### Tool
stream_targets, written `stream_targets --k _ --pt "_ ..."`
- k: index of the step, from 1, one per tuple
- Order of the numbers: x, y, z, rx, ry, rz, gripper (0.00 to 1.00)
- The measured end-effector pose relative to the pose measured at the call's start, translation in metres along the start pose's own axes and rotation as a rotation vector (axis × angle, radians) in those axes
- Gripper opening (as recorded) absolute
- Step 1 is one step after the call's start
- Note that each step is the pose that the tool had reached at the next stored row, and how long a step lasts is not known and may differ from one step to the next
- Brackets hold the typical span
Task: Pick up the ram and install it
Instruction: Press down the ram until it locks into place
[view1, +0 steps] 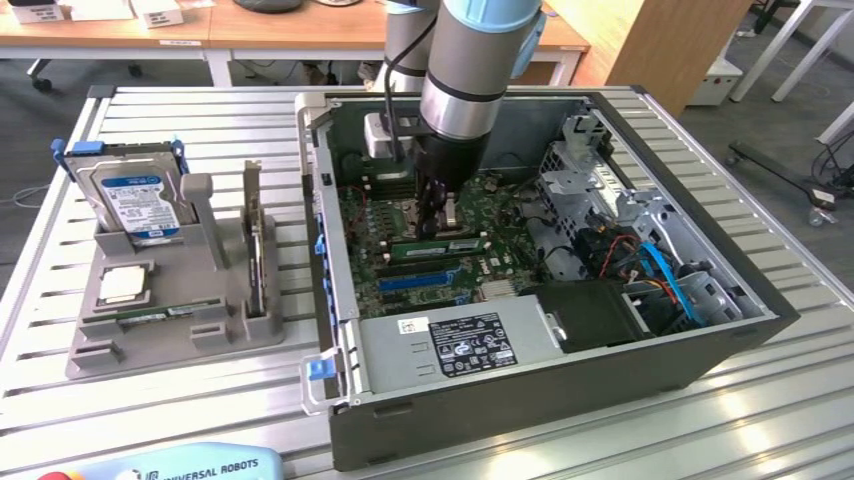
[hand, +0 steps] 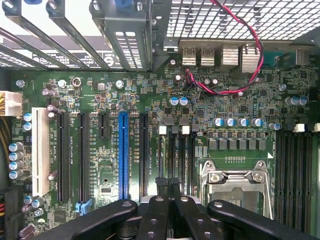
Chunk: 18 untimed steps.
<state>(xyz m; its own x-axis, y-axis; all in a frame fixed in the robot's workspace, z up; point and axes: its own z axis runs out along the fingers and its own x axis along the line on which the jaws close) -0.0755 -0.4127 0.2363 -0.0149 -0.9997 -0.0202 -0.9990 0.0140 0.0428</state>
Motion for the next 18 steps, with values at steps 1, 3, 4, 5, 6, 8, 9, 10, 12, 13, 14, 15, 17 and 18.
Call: stream_targets --k 1,3,4,5,6,8,9,10,12,13,14,15,17,18 --pt "0.0 0.0 0.0001 0.0 -0.0001 0.0 0.1" --pt "0.0 -0.0001 0.0008 0.0002 -0.0004 0.0 0.1" --pt "0.0 -0.0001 0.0011 0.0001 -0.0002 0.0 0.1" --pt "0.0 -0.0001 0.0013 0.0 -0.0001 0.0 0.1" --pt "0.0 -0.0001 0.0015 0.0 0.0 0.0 0.1" --pt "0.0 -0.0001 0.002 0.0 0.0 0.0 0.1" --pt "0.0 -0.0001 0.0024 0.0001 -0.0002 0.0 0.1" --pt "0.0 -0.0001 0.0028 0.0001 -0.0002 0.0 0.1" --pt "0.0001 -0.0001 0.0033 -0.0001 0.0 0.0 0.1" --pt "0.0001 -0.0001 0.0035 -0.0001 0.0001 0.0 0.1" --pt "0.0001 -0.0001 0.0036 0.0 0.0001 0.0 0.1" --pt "0.0001 -0.0001 0.0035 -0.0001 0.0001 0.0 0.1" --pt "0.0001 -0.0001 0.0036 -0.0001 0.0 0.0 0.1" --pt "0.0001 -0.0002 0.0039 0.0001 -0.0002 0.0 0.1"
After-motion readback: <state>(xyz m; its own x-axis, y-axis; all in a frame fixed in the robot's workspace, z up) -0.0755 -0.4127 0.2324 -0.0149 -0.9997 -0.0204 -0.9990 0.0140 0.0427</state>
